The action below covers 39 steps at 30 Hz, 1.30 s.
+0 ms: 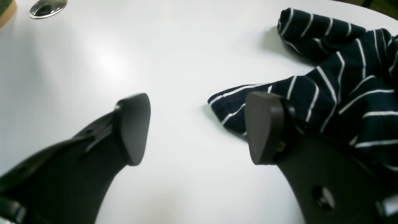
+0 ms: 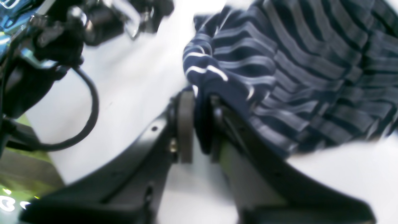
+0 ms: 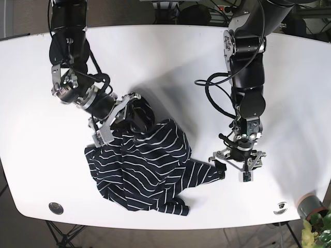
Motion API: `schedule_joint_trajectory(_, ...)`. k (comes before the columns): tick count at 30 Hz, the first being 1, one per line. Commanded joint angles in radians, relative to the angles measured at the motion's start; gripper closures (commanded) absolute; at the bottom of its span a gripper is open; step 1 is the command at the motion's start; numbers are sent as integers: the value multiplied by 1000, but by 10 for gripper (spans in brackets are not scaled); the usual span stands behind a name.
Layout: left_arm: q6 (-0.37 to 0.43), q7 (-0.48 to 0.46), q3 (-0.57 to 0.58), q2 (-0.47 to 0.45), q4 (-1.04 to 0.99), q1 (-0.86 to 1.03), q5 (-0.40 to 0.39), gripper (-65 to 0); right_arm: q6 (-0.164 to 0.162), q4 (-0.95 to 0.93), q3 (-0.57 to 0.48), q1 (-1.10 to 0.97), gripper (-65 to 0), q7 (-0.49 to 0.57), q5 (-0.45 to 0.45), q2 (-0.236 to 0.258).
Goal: Fold the T-shirt properly
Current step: 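Swing the right gripper over the shirt and grasp its bunched fabric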
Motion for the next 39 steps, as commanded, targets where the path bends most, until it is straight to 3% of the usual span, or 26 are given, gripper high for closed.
schedule_joint_trajectory(1,-2,-29,2,-5,19,-32,-3,-446,8,28,4,-18,-151,26,18,3)
schedule_joint_trajectory(6,-2,-29,0,-30,19,-29,-3,-446,6,28,4,-93,-238,26,18,1)
schedule_joint_trajectory(11,-2,-27,0,-41,19,-28,-3,-446,5,50,6,-126,-374,26,18,1)
schedule_joint_trajectory(19,-4,-27,0,-64,19,-28,-4,-446,3,1,-2,2,-593,26,15,-1)
schedule_joint_trajectory(26,-4,-26,-13,-65,22,-26,-4,-446,3,-208,-59,229,-602,26,-31,-56)
schedule_joint_trajectory(32,-13,19,-79,-64,110,15,-4,-446,6,-426,-108,402,-612,27,-200,-155)
schedule_joint_trajectory(39,-94,80,-84,-57,217,46,-4,-442,8,-670,-109,529,-612,106,-423,-258)
